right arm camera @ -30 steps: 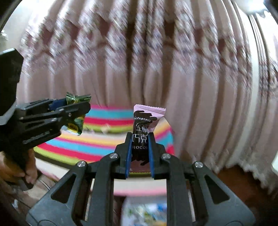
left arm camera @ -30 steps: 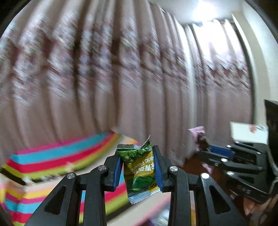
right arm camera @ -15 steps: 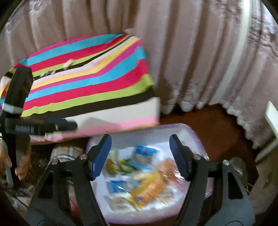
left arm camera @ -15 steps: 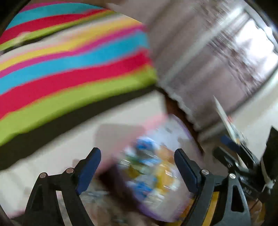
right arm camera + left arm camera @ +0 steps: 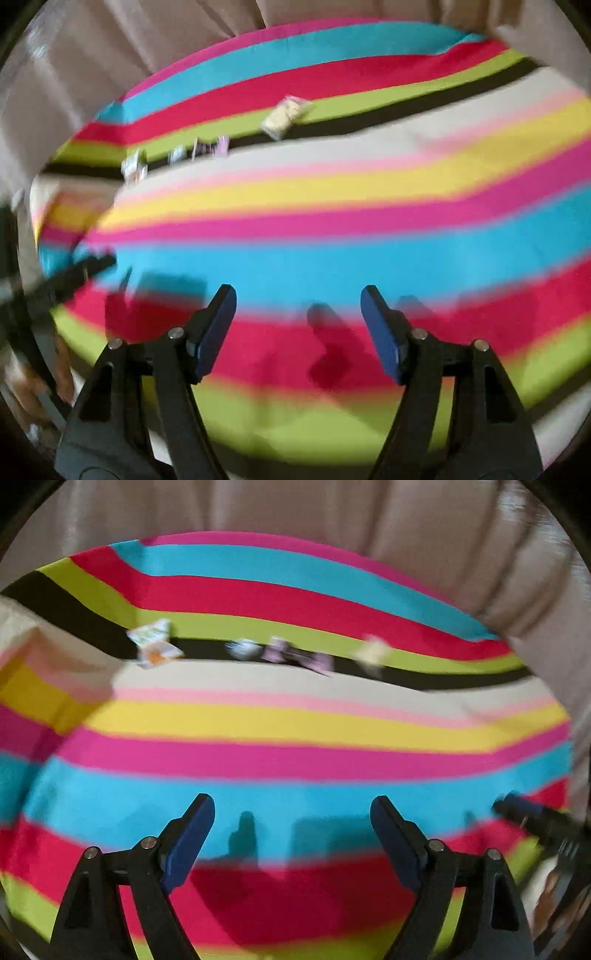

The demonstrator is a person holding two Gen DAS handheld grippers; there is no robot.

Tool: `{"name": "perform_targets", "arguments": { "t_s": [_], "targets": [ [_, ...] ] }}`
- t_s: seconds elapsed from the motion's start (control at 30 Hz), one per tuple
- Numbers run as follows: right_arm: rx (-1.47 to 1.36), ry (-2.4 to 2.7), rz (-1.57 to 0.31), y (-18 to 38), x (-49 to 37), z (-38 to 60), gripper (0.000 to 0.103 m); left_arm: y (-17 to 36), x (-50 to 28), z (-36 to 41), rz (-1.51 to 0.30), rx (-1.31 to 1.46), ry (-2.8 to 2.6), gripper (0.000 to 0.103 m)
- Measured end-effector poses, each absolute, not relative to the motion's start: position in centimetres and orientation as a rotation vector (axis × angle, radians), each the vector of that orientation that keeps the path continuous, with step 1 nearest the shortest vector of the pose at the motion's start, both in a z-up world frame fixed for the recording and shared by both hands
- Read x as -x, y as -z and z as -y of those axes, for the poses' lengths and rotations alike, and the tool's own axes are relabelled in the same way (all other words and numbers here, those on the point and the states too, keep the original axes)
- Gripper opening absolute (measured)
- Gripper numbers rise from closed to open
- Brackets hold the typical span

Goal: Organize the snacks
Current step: 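Grasp a blue-white candy with the left gripper while the right grasps a clear cookie packet, then lift both held packets and carry them toward the white bin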

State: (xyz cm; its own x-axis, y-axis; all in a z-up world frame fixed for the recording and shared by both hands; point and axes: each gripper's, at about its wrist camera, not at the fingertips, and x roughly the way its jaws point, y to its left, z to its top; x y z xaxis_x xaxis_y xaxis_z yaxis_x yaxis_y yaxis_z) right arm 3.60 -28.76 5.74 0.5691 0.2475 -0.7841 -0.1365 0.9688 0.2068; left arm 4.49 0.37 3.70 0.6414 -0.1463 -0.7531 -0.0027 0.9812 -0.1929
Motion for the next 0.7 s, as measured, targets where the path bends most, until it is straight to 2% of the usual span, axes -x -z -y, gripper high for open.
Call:
{"name": "perform_targets", "arguments": {
  "t_s": [0.2, 0.43, 0.53, 0.7],
  "targets": [
    [-0.263, -0.155, -0.943, -3.8, -19.0, 24.9, 0.076, -2.1, -14.9, -4.6, -0.869, 0.118, 0.026, 0.087],
    [-0.216, -0.03, -0.963, -1.7, -28.7, 20.7, 0.078, -1.1, -20.3, -5.2, -0.853, -0.006, 0.027, 0.087],
    [-0.055, -0.002, -0.903, -1.6, -28.2, 18.9, 0.042, -0.7, -21.8, -5.1, -0.863, -0.071, 0.04, 0.087],
    [-0.099, -0.027, -0.85, -2.2, -23.4, 21.2, 0.042, -0.4, -23.8, -3.1, -0.855, -0.22, 0.1, 0.087]
  ]
}}
